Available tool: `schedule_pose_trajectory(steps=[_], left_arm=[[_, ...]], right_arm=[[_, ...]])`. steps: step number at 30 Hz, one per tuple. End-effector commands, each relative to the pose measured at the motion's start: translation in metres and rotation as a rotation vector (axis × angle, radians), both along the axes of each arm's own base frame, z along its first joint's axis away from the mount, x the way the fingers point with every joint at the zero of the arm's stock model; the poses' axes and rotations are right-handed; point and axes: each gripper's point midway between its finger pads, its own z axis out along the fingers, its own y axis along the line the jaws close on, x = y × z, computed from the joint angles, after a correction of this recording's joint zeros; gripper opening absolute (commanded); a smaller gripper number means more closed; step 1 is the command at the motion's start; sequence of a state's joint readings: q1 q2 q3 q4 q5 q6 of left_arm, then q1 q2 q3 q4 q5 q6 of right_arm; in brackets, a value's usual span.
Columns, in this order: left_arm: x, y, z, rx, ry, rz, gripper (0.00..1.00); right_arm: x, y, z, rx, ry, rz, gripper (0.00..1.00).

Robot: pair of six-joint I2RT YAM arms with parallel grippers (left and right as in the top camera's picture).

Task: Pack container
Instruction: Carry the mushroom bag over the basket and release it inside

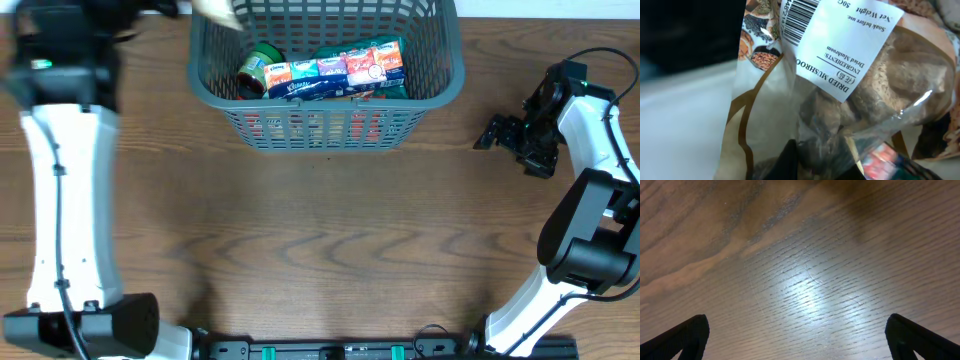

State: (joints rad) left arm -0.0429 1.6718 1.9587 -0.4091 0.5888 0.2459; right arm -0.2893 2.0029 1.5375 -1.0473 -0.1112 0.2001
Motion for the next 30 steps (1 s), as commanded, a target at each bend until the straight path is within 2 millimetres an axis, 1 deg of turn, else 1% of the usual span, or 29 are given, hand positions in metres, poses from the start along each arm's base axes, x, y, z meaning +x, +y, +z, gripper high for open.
schedule_pose_trajectory(steps=[1,3,9,13,16,17,21,23,26,28,30], left_arm=[[-0.010,-0.040,0.006,0.183,-0.159,-0.142,0.06],[-0.011,-0.055,-0.001,0.205,-0.162,-0.182,0.05],[-0.007,-0.093,-0.037,0.353,-0.200,-0.304,0.06],[0.003,-0.115,-0.070,0.417,-0.191,-0.373,0.06],[0.012,-0.127,-0.099,0.419,-0.133,-0.403,0.06],[0.016,-0.131,-0.113,0.421,-0.103,-0.416,0.06],[0.023,-0.144,-0.165,0.430,0.017,-0.461,0.06],[0.026,-0.148,-0.186,0.434,0.062,-0.476,0.06],[0.028,-0.150,-0.206,0.437,0.107,-0.487,0.06],[0.029,-0.150,-0.212,0.439,0.124,-0.490,0.06],[0.029,-0.149,-0.214,0.444,0.132,-0.485,0.06]], right_arm=[[0.000,0.000,0.000,-0.015,-0.005,0.042,0.99],[0.001,-0.002,0.000,-0.017,-0.008,0.049,0.99],[0.001,-0.008,0.000,-0.027,-0.015,0.051,0.99],[0.003,-0.010,0.001,-0.030,-0.023,0.051,0.99],[0.003,-0.010,0.001,-0.031,-0.026,0.051,0.99],[0.003,-0.010,0.001,-0.031,-0.026,0.051,0.99],[0.003,-0.010,0.001,-0.031,-0.026,0.051,0.99],[0.003,-0.010,0.001,-0.031,-0.026,0.057,0.99],[0.003,-0.010,0.001,-0.032,-0.026,0.066,0.99],[0.003,-0.010,0.001,-0.033,-0.027,0.069,0.99],[0.003,-0.010,0.001,-0.033,-0.027,0.069,0.99]])
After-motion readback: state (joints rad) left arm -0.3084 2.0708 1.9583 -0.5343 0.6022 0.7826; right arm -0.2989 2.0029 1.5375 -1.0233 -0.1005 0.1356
